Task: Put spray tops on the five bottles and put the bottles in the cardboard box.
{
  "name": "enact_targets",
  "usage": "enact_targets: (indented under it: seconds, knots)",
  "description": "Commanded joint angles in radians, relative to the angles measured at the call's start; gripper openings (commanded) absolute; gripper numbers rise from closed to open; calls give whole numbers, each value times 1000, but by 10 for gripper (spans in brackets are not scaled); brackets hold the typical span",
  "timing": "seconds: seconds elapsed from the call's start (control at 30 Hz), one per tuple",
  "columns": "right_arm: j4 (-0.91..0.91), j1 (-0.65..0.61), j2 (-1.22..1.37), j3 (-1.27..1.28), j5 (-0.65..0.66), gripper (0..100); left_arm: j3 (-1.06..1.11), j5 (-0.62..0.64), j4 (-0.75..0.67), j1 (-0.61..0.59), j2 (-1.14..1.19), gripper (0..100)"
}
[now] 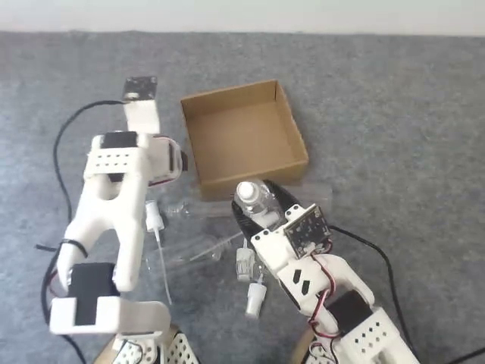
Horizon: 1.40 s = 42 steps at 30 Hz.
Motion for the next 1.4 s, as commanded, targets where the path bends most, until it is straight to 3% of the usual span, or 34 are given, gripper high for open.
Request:
enact_targets:
  seconds: [0.0, 0.27, 0.5, 0.67, 0.93, 1.37]
  knots:
    - [-13, 15, -2, -44, 11, 41, -120, -8, 81, -43, -63, 216]
    - [-13, 15, -2, -46, 11, 41, -170, -3, 149, -98, -64, 215]
    - [-7, 16, -2, -46, 12, 41, -170, -8, 152, -112, -68, 107]
    - [130, 56, -2, -146, 9, 41, -97, -8, 141, -112, -166, 45]
    - [197, 70, 8, -241, 12, 41, 85, 0, -3, -164, -338, 11]
    - [188, 64, 50, -460, 18, 40, 302, 58, -275, -189, -354, 11]
